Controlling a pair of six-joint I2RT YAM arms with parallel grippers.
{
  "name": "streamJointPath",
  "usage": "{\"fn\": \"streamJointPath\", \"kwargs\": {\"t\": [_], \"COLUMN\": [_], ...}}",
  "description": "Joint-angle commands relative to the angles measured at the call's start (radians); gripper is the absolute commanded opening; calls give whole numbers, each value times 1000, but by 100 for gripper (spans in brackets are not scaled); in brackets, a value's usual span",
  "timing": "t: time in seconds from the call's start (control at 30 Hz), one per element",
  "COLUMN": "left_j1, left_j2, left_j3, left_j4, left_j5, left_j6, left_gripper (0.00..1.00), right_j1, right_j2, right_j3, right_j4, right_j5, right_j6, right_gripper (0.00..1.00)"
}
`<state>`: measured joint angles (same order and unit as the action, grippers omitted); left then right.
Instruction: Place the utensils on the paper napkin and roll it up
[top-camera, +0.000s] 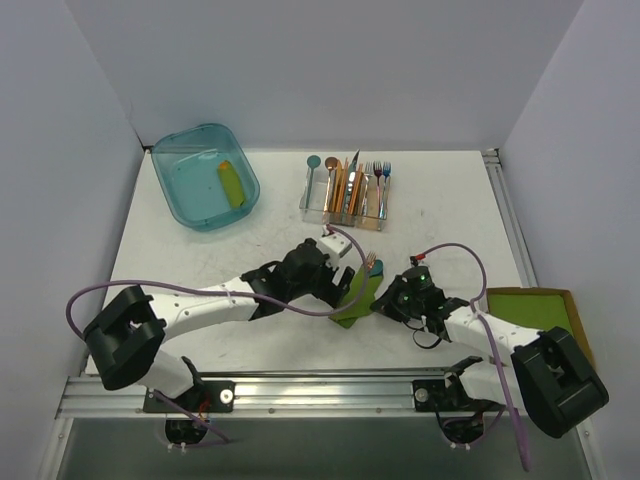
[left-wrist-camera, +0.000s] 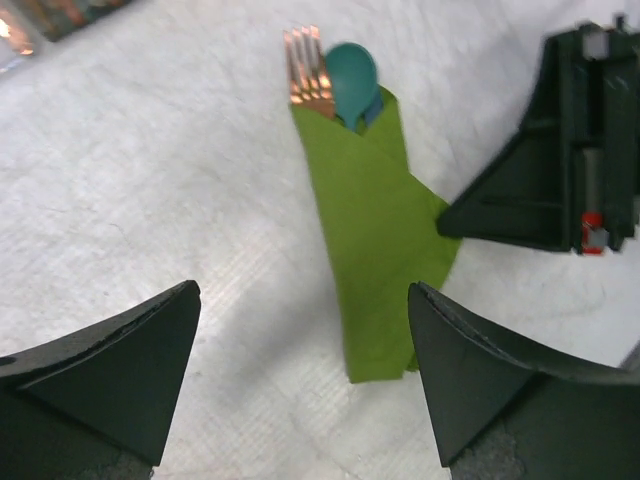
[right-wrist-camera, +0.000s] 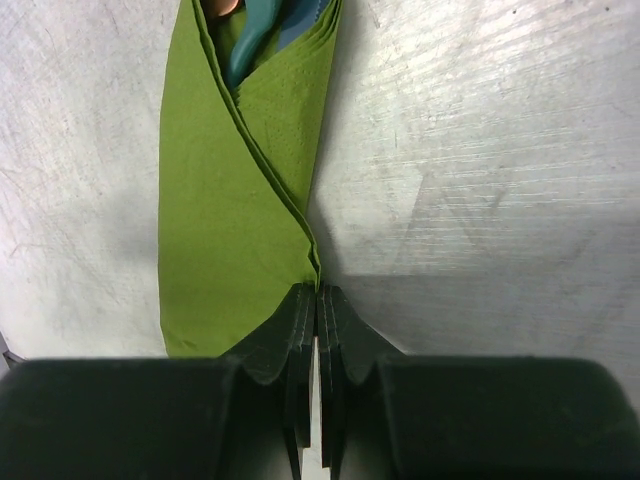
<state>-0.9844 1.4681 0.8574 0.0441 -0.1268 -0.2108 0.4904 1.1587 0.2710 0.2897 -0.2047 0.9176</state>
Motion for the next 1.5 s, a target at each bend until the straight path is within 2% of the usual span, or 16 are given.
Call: {"fn": "streamJointPath", "kwargs": {"t": [0.0, 0.07, 0.13, 0.17, 0.2, 0.43, 0.6, 0.73, 0.93, 1.17, 1.47], "left_j1": [61, 110, 208, 239, 283, 273, 193, 138, 72, 59, 50], "left_j2": [-15, -38, -58, -60, -55, 67, 193, 308, 478, 618, 676], "left_j3": [7, -24, -57, -64, -69, 106, 267, 420, 609, 712, 753], "left_j4": [34, 86, 129, 146, 161, 19, -42, -197, -300, -360, -352], "left_j5": [-71, -38, 36, 161, 223, 306, 267, 204, 138, 161, 177], "left_j6": [-16, -85, -151, -162, -160, -67, -32, -10, 24, 34, 27], "left_gripper": [94, 94, 94, 94, 94, 94, 94, 94, 94, 94, 94], "right_j1": [-7, -9, -9, -9, -9, -9, -10, -9, -9, -9, -9], "right_j2": [-28, -34, -39, -45, -47, -62, -71, -76, -71, -76, -77], "right_j3": [5, 5, 2, 0, 0, -9, -15, -18, -16, -16, -23], "right_j4": [-43, -47, -49, -47, -49, -58, -61, -63, -60, -60, -60], "right_j5": [30, 31, 30, 30, 30, 30, 37, 37, 39, 41, 42], "right_j6": [-19, -20, -17, -17, -17, -20, -23, -20, -19, -14, -8], "right_gripper": [0, 0, 0, 0, 0, 0, 0, 0, 0, 0, 0]}}
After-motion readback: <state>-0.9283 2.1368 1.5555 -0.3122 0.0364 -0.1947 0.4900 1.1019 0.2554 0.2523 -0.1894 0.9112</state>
